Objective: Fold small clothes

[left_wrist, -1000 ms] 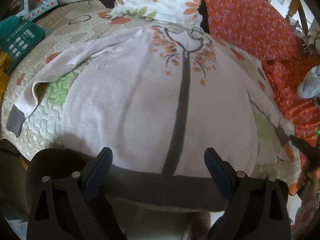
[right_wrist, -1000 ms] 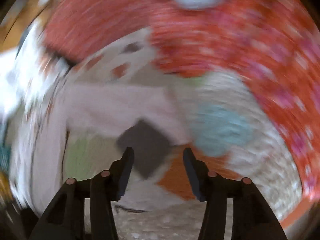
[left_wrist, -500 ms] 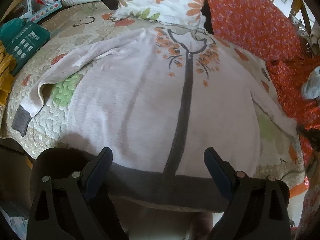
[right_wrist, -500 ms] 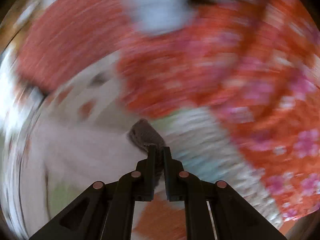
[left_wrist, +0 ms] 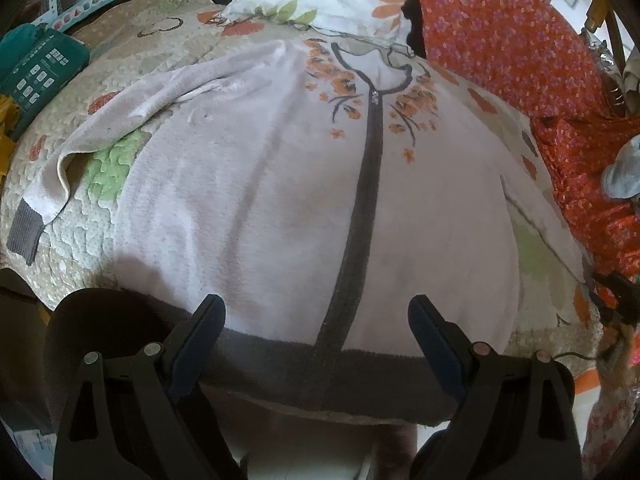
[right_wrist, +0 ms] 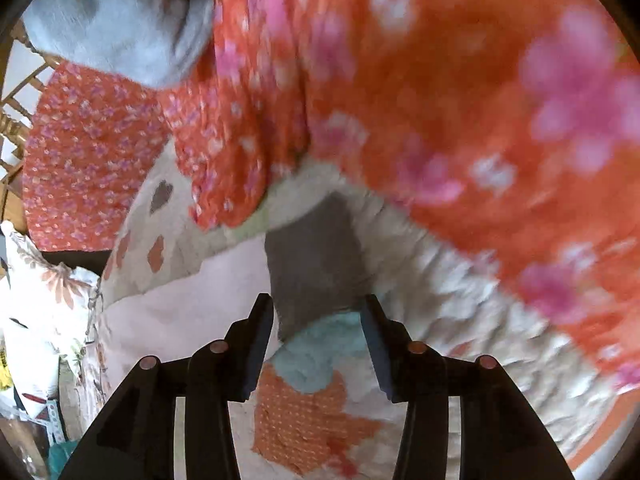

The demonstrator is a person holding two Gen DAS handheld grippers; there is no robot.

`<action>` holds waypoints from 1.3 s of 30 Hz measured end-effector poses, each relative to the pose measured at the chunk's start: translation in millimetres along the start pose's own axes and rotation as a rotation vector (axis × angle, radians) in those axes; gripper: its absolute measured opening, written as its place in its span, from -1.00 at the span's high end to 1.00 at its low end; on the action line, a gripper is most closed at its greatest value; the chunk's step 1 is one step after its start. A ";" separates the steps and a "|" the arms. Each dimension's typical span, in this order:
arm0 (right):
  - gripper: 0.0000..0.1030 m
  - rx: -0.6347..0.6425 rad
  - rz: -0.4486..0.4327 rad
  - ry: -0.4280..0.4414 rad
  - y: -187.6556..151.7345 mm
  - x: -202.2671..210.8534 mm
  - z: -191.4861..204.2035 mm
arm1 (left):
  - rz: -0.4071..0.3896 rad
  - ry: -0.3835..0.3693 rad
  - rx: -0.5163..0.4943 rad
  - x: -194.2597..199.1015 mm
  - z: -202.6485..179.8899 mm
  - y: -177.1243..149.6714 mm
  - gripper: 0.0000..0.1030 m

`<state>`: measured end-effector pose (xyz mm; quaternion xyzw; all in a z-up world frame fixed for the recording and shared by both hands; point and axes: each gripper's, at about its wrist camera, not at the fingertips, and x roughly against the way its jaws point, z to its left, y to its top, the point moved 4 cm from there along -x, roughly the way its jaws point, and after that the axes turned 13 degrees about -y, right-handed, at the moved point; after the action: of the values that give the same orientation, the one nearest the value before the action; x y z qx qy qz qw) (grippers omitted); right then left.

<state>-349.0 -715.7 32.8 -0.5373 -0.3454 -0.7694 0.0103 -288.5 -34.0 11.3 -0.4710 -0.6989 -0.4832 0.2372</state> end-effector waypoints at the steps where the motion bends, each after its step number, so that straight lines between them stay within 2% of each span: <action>1: 0.00 0.004 -0.028 -0.024 1.6 -8.5 11.9 | -0.005 -0.001 0.005 2.0 1.1 0.4 -0.79; 3: 0.00 0.017 -0.054 -0.076 7.0 -18.4 26.3 | -0.021 -0.005 0.023 8.2 7.2 2.3 -0.79; 4: 0.06 0.032 -0.068 -0.107 9.4 -21.4 32.0 | -0.029 -0.007 0.032 11.8 10.8 3.2 -0.79; 5: 0.23 0.064 -0.087 -0.180 13.0 -26.9 41.7 | -0.038 -0.011 0.043 16.0 15.1 4.6 -0.79; 6: 0.83 0.090 -0.085 -0.223 14.2 -30.8 48.1 | -0.046 -0.015 0.051 19.9 18.8 5.8 -0.79; 8: 0.83 0.117 -0.096 -0.271 14.6 -29.5 69.8 | -0.063 -0.027 0.064 29.4 27.7 6.8 -0.79; 9: 0.84 0.134 -0.108 -0.254 13.3 -24.0 83.4 | -0.069 -0.032 0.068 32.7 30.9 7.0 -0.79; 11: 0.84 0.184 -0.130 -0.213 6.7 -10.4 117.4 | -0.085 -0.046 0.080 39.4 39.1 6.8 -0.79; 16: 0.84 0.385 -0.154 -0.027 -39.1 29.0 249.8 | -0.112 -0.103 0.134 50.0 66.8 8.0 -0.79; 17: 0.84 0.437 -0.144 0.034 -57.5 37.3 287.7 | -0.117 -0.108 0.143 51.7 71.9 7.9 -0.79; 21: 0.84 0.589 -0.081 0.198 -135.5 51.5 394.3 | -0.147 -0.128 0.206 64.1 105.8 7.0 -0.79; 23: 0.84 0.669 -0.035 0.264 -182.7 50.8 448.1 | -0.163 -0.131 0.250 72.2 126.4 5.4 -0.79; 26: 0.84 0.760 0.023 0.317 -246.4 46.2 502.2 | -0.186 -0.131 0.309 83.9 152.1 2.1 -0.79; 29: 0.84 0.837 0.076 0.344 -310.5 39.6 547.3 | -0.207 -0.125 0.358 94.2 175.6 -2.5 -0.79; 32: 0.84 0.892 0.100 0.318 -350.5 26.5 571.9 | -0.215 -0.121 0.392 99.0 193.3 -7.2 -0.79; 36: 0.84 0.945 0.114 0.247 -382.7 2.2 590.8 | -0.222 -0.125 0.440 102.2 213.1 -13.7 -0.79; 39: 0.84 0.969 0.119 0.196 -394.7 -14.3 594.9 | -0.232 -0.121 0.461 106.1 224.5 -15.5 -0.79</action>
<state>-8.1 -97.6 -75.1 -0.4148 -0.6294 -0.5652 0.3352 -321.6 212.0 -6.7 -0.3489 -0.8529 -0.3061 0.2391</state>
